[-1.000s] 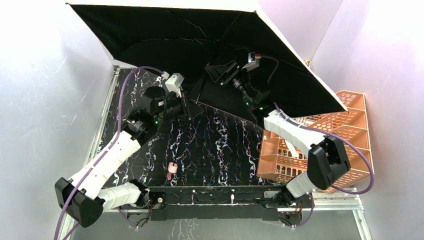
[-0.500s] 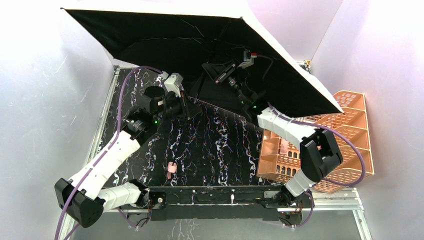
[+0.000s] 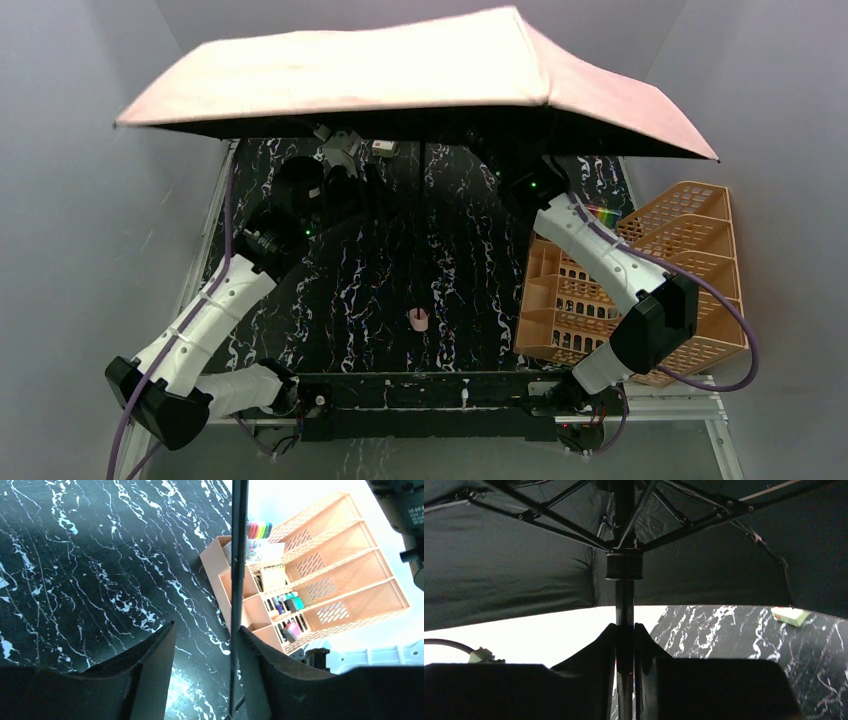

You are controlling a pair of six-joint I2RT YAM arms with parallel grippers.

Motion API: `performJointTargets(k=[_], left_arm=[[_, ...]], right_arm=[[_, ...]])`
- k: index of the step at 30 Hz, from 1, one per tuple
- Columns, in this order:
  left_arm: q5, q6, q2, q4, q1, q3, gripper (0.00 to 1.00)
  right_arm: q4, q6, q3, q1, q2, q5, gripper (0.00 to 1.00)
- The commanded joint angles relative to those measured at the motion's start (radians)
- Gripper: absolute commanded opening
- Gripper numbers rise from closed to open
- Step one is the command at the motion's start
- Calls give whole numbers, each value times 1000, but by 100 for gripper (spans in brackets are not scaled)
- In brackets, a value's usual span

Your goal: Put away the umbrella

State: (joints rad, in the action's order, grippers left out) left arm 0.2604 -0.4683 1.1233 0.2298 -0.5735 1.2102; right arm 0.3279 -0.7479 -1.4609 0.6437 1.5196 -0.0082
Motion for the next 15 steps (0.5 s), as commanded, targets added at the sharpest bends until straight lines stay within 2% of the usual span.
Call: performJointTargets(k=[1,7,15], left_arm=[[17,11,36,-58,0,57,49],[49,-8,77,-182,0,66,63],[-14,5,159,-225,-1,115,66]], right_arm=[[-114,-46,-70,13,-52,98,0],[-155,-82,-82,35,-54,203,0],[-156,-102,-95,62,-45,213,0]])
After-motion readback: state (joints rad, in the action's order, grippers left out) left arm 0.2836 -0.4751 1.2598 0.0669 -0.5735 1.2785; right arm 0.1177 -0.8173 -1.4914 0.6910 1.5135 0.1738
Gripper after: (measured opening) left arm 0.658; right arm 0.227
